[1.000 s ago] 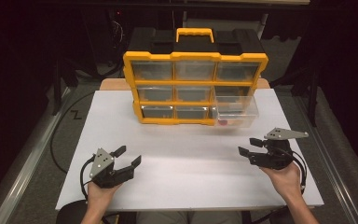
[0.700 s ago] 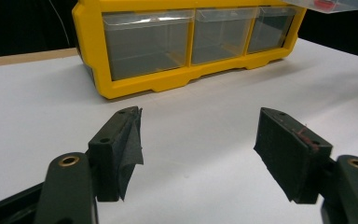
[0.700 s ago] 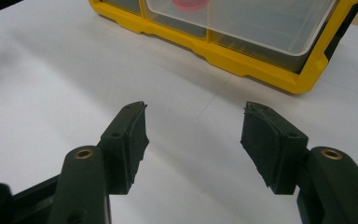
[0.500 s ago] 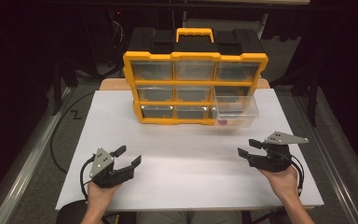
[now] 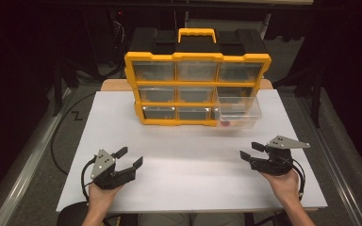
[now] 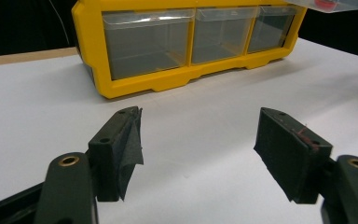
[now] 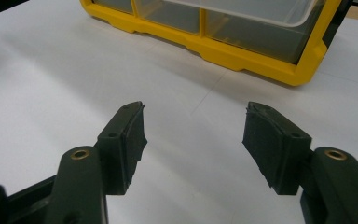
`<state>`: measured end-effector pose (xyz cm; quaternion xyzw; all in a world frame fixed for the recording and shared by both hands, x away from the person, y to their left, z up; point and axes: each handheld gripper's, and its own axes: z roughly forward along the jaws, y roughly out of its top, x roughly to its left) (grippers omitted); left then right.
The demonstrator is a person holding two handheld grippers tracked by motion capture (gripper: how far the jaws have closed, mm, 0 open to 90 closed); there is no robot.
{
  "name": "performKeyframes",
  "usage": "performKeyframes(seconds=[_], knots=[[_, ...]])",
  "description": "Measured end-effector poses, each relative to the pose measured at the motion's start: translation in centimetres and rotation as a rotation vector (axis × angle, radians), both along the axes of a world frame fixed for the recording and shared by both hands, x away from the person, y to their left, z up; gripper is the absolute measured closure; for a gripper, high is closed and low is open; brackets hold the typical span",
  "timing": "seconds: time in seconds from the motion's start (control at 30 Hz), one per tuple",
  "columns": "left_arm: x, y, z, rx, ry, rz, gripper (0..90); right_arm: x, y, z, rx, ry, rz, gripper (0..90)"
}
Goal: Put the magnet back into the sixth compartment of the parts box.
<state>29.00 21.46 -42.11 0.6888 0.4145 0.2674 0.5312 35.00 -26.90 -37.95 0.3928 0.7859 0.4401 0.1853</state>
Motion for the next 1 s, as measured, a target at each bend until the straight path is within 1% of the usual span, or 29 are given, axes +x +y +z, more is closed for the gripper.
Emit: performKeyframes(seconds=[0.1,0.27,0.4,0.53,0.6,0.67,0.9,1.0], knots=[[0.0,0.0,0.0,-0.003,-0.002,0.0,31.4,0.1,-0.1,-0.3,0.001,-0.003,-0.001,39.5],[0.1,0.0,0.0,-0.003,0.001,0.001,31.3,0.1,-0.3,-0.9,0.007,-0.025,-0.006,38.7],[0.1,0.1,0.0,-0.002,0.003,0.002,31.3,0.0,-0.6,-1.3,0.023,-0.048,-0.015,38.1],[0.1,0.0,0.0,-0.001,0.003,0.002,31.3,-0.1,-1.2,-2.1,0.045,-0.07,-0.029,37.6],[0.1,0.0,-0.1,-0.001,0.005,0.003,31.3,-0.1,-1.5,-2.4,0.047,-0.079,-0.037,37.2],[0.1,0.0,-0.1,0.0,0.006,0.003,31.3,-0.2,-1.7,-2.6,0.045,-0.087,-0.043,36.9],[0.1,0.0,-0.1,0.0,0.008,0.004,31.4,-0.4,-2.2,-3.0,0.073,-0.104,-0.049,36.1],[0.1,0.0,-0.1,0.0,0.008,0.004,31.4,-0.5,-2.3,-3.0,0.077,-0.115,-0.051,36.1]])
